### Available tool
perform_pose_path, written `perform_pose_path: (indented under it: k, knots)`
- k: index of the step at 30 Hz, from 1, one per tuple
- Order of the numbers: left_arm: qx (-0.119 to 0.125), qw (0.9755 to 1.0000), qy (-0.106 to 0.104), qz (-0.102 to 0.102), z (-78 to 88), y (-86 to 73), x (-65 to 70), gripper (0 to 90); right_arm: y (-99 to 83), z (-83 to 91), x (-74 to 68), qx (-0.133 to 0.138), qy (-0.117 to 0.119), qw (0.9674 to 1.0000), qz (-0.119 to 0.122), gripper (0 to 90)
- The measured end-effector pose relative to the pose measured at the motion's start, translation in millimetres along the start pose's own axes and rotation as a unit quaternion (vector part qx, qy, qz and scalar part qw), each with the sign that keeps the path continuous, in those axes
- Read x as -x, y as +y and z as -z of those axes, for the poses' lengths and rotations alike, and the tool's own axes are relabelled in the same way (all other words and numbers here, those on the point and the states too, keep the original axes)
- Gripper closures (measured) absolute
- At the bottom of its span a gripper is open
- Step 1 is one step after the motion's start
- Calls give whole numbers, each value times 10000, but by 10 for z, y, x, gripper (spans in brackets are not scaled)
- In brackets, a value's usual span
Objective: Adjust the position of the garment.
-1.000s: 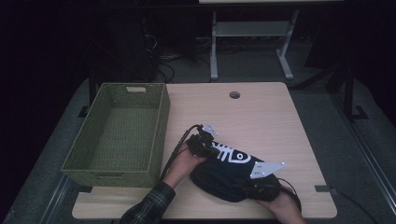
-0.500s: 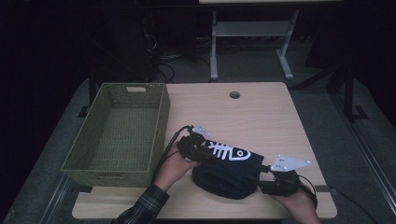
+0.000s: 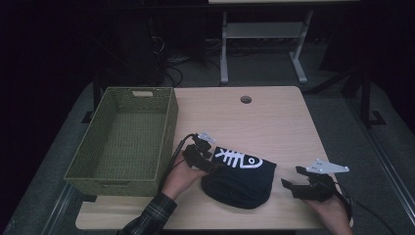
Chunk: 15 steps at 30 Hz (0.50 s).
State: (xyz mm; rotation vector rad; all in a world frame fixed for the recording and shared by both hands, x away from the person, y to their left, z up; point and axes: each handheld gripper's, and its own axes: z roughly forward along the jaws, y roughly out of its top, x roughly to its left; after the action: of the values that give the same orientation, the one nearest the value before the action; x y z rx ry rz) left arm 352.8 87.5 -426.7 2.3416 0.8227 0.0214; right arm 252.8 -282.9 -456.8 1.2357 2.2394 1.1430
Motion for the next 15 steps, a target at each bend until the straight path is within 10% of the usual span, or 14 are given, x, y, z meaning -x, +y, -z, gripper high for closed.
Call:
perform_pose_path:
  k: [15]
  knots:
    - [-394,9991,-127,117,-223,-117,-76,210,-85,-212,141,-415,-412,9983,-18,110]
